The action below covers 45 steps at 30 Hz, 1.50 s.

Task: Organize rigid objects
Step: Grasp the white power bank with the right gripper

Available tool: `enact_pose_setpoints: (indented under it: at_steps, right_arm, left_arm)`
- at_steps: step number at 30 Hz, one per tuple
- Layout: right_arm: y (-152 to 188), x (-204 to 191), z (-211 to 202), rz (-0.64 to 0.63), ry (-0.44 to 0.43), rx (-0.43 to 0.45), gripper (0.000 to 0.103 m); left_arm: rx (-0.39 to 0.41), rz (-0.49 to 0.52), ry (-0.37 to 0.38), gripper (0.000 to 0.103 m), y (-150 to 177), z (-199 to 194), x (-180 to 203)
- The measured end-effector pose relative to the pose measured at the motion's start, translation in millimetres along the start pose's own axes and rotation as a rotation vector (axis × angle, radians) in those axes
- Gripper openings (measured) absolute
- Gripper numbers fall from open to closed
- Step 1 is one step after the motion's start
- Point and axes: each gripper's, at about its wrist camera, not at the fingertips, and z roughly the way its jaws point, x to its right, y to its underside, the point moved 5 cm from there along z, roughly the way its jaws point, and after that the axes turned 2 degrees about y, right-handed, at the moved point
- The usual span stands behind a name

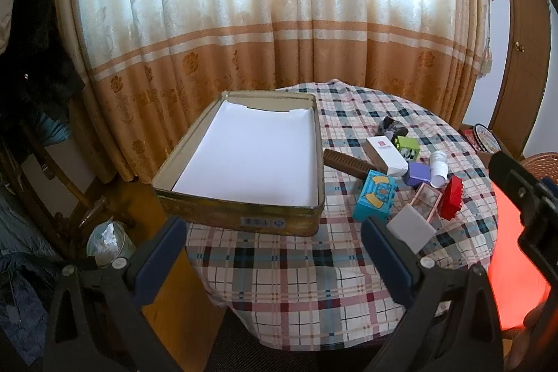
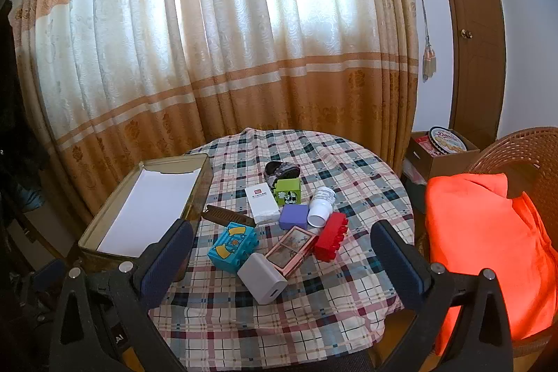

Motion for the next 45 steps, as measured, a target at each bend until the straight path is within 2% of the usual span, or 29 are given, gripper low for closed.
enact_pose_setpoints:
  at_steps: [16, 22, 25, 27, 29, 33, 35, 41, 45]
  right_arm:
    - [15.4, 8.4, 22.3, -0.029, 0.006, -0.027, 0.103]
    - [33.5, 21.4, 42.0, -0.036, 0.012, -0.072, 0.101]
    - [40.1, 23.9, 53.1, -0.038, -0.005, -0.101, 0.095]
    - [44.1, 22.8, 61.0, -0.037, -0.028, -0.128, 0.085]
    - [48.6, 18.3, 67.9, -0.045, -0.065, -0.156, 0.069]
    - [62.6, 5.4, 82.5, -0.073, -0.143, -0.208, 0.065]
    - [65.4, -1.0, 86.4, -0.084, -0.164, -0.210, 0.065]
    - [75.6, -21.1, 102.4, -0.143, -0.196, -0.250, 0.065]
    - [82.9, -25.6, 111.7, -0.195, -0.160, -0.253, 0.065]
  left_arm:
    - [-0.051, 0.011, 0.007, 0.101, 14.7, 23.6, 1.0]
    - [-0.074, 0.010, 0.033, 0.101, 21.9, 40.5, 2.2]
    - [-0.080, 0.016, 0.052, 0.101, 25.2, 47.2, 5.3]
    - [-0.081, 0.018, 0.059, 0.100, 25.7, 51.0, 5.9]
    - [-0.086, 0.017, 0.061, 0.098, 25.2, 53.9, 5.0]
    - [-0.081, 0.030, 0.040, 0.091, 18.2, 57.8, -1.5]
    - [-0.070, 0.032, 0.031, 0.091, 12.8, 58.0, -6.2]
    - [-0.046, 0.029, 0.031, 0.091, -3.7, 57.7, -14.9]
    - [-0.046, 0.052, 0.041, 0.091, -10.3, 60.3, -12.0]
